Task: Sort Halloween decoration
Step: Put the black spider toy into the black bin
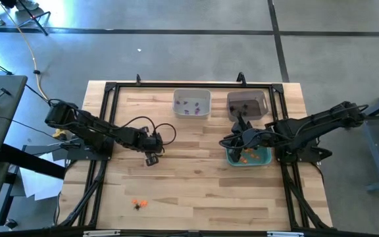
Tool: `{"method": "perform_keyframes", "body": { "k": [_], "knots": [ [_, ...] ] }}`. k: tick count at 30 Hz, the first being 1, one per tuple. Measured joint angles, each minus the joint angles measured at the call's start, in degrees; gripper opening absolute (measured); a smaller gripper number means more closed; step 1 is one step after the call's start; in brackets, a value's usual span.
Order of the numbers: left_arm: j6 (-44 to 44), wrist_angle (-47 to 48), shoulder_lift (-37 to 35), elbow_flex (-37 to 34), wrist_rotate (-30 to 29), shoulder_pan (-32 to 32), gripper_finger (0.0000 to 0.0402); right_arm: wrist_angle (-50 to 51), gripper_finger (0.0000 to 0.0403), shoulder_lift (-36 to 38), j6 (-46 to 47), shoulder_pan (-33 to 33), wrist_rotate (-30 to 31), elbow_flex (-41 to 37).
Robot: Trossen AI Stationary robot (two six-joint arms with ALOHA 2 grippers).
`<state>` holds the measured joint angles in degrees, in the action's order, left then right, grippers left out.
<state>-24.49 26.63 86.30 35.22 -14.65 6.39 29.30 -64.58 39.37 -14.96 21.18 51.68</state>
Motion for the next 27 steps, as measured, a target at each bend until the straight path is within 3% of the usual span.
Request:
{"method": "perform_keyframes", "body": {
  "k": [9, 18, 23, 27],
  "knots": [
    [-0.1, 0.91, 0.18, 2.26, -0.62, 0.09, 0.0, -0.02, 0.0099, 0.0, 0.01, 0.0, 0.25, 0.0],
    [1.21, 9.57, -2.74, 8.91, -1.13, 1.71, 0.0003, 0.15, 0.0099, 0.0, 0.01, -0.02, 0.23, 0.0],
    [-3.33, 20.24, -5.65, 9.75, -0.7, 2.7, 0.0027, 0.41, 0.0099, 0.0, -0.09, 0.0, 0.23, 0.0],
    [-4.82, 21.48, -6.18, 9.29, -0.63, 2.73, 0.0058, 0.0, 0.0099, 0.0, -2.03, 0.16, 0.29, 0.0]
  ]
}}
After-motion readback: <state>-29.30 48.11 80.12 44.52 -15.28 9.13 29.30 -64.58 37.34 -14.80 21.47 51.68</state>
